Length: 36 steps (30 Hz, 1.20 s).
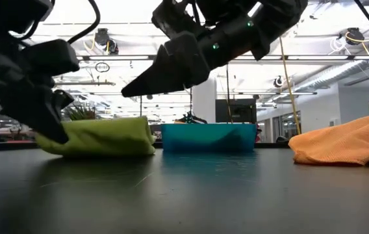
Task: Fold microfiber towels
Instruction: Stack the green microfiber cloth on top of the orange microfiber cloth into the blue bin
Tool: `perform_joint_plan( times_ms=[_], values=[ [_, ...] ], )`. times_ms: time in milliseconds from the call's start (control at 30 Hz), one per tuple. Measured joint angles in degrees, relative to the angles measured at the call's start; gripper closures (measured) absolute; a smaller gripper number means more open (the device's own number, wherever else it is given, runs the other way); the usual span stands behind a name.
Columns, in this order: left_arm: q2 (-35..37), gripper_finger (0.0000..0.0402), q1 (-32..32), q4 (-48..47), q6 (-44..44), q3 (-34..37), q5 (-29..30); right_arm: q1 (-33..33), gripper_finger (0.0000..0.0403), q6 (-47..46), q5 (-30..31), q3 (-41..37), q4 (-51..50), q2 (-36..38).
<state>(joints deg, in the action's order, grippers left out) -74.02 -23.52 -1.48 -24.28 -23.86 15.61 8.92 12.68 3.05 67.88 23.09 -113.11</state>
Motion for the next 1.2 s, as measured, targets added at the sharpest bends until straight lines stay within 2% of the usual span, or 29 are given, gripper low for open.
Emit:
perform_joint_plan(
  times_ms=[133,233,400,567,667,867,1067,1200],
  values=[
    [2.54,0.0394,1.43,0.07,-0.45,0.00,-0.76,1.60,0.0166,-1.30,1.96,-0.02,-0.82,-0.52],
    [3.74,0.0388,2.33,0.11,-0.36,0.00,-1.58,2.55,0.0161,-1.46,5.93,-0.02,-1.54,-0.52],
    [4.08,0.0396,3.50,1.10,-0.28,-0.02,-4.05,3.28,0.0165,-1.77,8.88,0.00,-2.79,-0.81],
    [4.08,0.0385,3.64,1.27,-0.25,-0.04,-4.17,3.26,0.0173,-2.00,12.01,-0.04,-4.04,-1.86],
    [4.08,0.0393,3.64,1.22,-0.03,-0.03,-4.72,2.75,0.0183,-5.53,11.83,-0.04,-5.59,-2.19],
    [4.08,0.0386,3.64,1.14,0.14,-0.04,-5.31,2.28,0.0232,-6.23,11.93,-0.02,-6.65,-2.23],
    [4.08,0.0396,3.64,0.56,0.09,-0.04,-5.65,2.34,0.0307,-4.53,11.88,-0.02,-6.38,-2.24],
    [4.08,0.0385,3.64,0.54,0.07,-0.04,-6.45,2.43,0.0362,-3.56,11.88,-0.02,-6.16,-2.24]
  ],
)
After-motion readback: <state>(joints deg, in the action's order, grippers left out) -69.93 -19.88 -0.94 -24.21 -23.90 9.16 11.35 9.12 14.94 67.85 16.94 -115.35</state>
